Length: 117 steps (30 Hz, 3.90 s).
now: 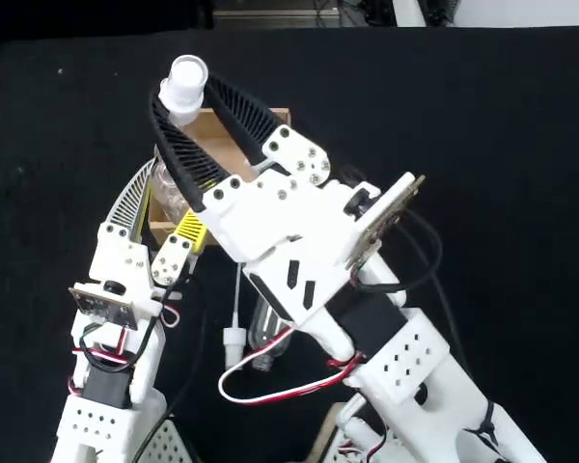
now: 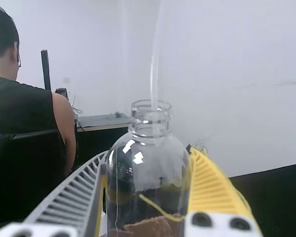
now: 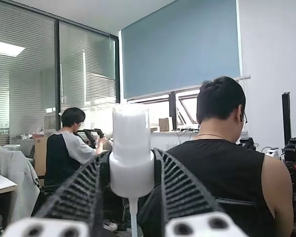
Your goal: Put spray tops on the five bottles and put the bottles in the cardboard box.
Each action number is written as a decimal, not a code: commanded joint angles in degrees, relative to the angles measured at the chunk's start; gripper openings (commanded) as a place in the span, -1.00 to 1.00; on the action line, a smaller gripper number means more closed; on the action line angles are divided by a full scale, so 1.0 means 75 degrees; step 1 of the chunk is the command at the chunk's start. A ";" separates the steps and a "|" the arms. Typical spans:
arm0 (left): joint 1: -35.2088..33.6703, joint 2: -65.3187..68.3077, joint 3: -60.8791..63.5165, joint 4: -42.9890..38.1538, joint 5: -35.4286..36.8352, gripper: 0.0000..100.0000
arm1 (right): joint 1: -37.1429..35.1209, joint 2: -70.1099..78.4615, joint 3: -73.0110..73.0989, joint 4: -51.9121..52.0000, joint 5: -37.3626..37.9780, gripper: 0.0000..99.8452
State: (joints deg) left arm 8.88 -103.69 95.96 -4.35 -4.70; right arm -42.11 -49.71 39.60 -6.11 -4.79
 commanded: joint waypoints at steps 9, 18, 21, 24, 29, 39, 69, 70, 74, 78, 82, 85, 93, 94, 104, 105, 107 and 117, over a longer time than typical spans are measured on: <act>0.0088 -0.0105 0.0182 -0.0094 0.0000 -0.94 | -0.0047 -0.0029 0.0404 0.0035 0.0035 -0.98; 0.0088 -0.0105 0.0182 -0.0094 0.0000 -0.94 | -0.0059 -0.0029 0.0440 0.0973 0.0035 -0.98; 0.0088 -0.0105 0.0182 -0.0094 0.0000 -0.94 | -0.0059 -0.0029 0.0287 0.1524 0.0035 -0.98; 0.0088 -0.0105 0.0182 -0.0094 0.0000 -0.94 | -0.0340 -0.0029 0.0076 0.2051 0.0035 -0.97; 0.0111 -0.0105 0.0182 -0.0094 0.0012 -0.94 | -0.0750 -0.0006 -0.0299 0.2637 0.0035 -0.97; 0.0111 -0.0105 0.0182 0.1067 0.0012 -0.94 | -0.0785 -0.0029 -0.0346 0.3317 0.0715 -0.97; 0.0322 -0.0117 0.0182 0.2075 -0.0023 -0.94 | 0.1067 -0.1717 -0.1155 0.5767 0.0703 -0.67; 0.0322 -0.0117 0.0182 0.2028 -0.0023 -0.94 | 0.1477 -0.1846 -0.1213 0.6072 0.0715 -0.67; 0.0334 -0.0117 0.0182 0.2016 -0.0012 -0.94 | 0.3352 -0.2116 -0.1049 0.6845 0.0668 -0.67; 0.0334 -0.0105 0.0182 0.2028 -0.0012 -0.94 | 0.4724 -0.2057 -0.0088 0.6904 0.0668 -0.67; 0.0334 -0.0105 0.0182 0.2028 -0.0023 -0.94 | 0.5286 -0.1776 0.1506 0.6212 0.0656 -0.67; 0.0322 -0.0105 0.0182 0.1981 -0.0023 -0.94 | 0.5497 -0.1588 0.2749 0.5322 0.0457 -0.67; 0.0322 -0.0117 0.0182 0.1958 -0.0023 -0.94 | 0.6412 -0.1553 0.4343 0.4114 0.0188 -0.67; 0.0322 -0.0117 0.0182 0.1946 -0.0023 -0.94 | 0.6412 -0.1553 0.4530 0.3915 0.0199 -0.67; -0.0850 -0.0105 -0.0182 0.1946 0.0023 -0.94 | 0.6177 -0.1518 0.5187 0.3153 0.0199 -0.67; -0.1049 -0.0105 -0.0240 0.1946 0.0023 -0.94 | 0.6119 -0.1518 0.5199 0.3153 0.0199 -0.67; -0.1412 -0.0105 -0.0311 0.1793 0.0023 -0.94 | 0.6037 -0.1506 0.5199 0.3165 0.0199 -0.67; -0.2503 -0.0023 -0.1295 0.0961 0.0434 -0.94 | 0.6048 -0.1506 0.5210 0.3165 0.0199 -0.67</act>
State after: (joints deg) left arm -7.91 -103.96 94.11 1.89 -4.35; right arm 5.01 -61.58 78.99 19.21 -2.95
